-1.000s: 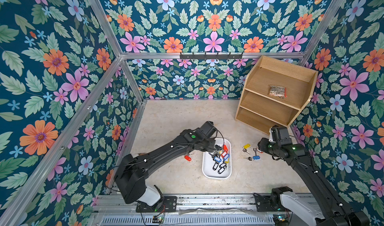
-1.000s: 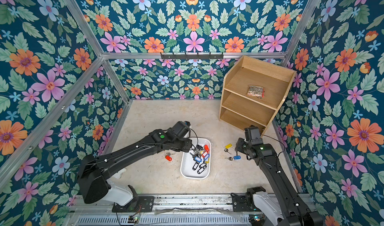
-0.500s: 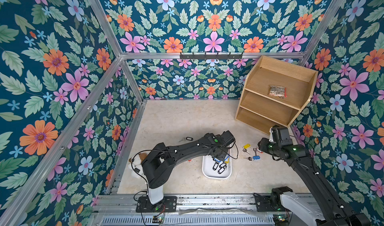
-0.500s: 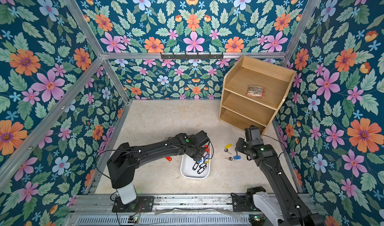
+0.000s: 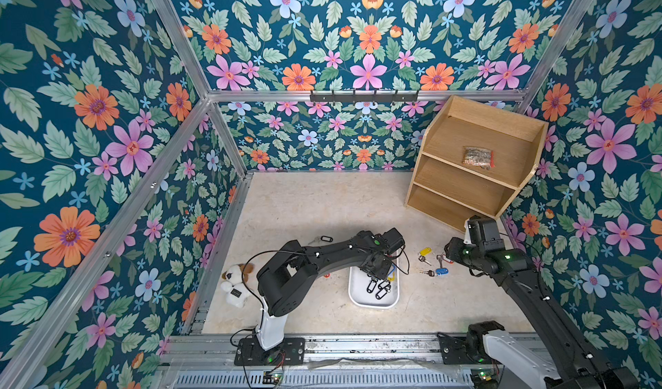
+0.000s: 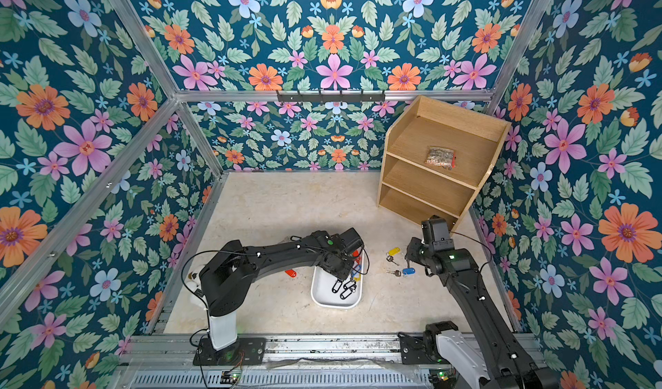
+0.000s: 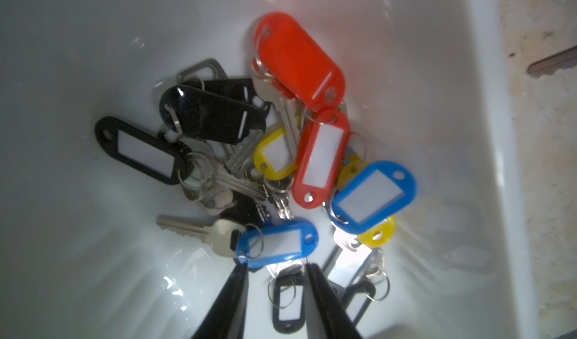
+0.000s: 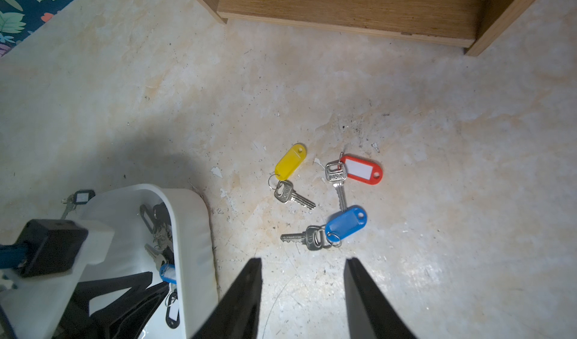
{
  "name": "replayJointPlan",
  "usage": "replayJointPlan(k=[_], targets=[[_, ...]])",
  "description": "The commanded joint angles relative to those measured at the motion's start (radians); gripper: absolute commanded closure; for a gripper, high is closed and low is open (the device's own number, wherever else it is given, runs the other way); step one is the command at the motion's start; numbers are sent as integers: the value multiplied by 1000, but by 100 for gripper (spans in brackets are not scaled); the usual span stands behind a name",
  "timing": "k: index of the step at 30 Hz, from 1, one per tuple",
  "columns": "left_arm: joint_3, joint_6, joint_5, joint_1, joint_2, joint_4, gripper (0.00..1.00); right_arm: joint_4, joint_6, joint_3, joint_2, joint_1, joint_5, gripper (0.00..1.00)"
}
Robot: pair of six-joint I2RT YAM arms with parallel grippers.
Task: Take the keys out of the storage box
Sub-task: Pick up the key from the storage box.
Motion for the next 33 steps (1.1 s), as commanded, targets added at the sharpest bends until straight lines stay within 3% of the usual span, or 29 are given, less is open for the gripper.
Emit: replayJointPlan(k=[1,19,33], targets=[[0,-6,-13,12,2,3,63,12,-2,-2,-2,1,4,53],[22,9,-9,29,52,6,60,8,-3,-1,1,2,3,54],[6,12,-5,53,59,24,79,8,-3,-1,1,3,4,57]])
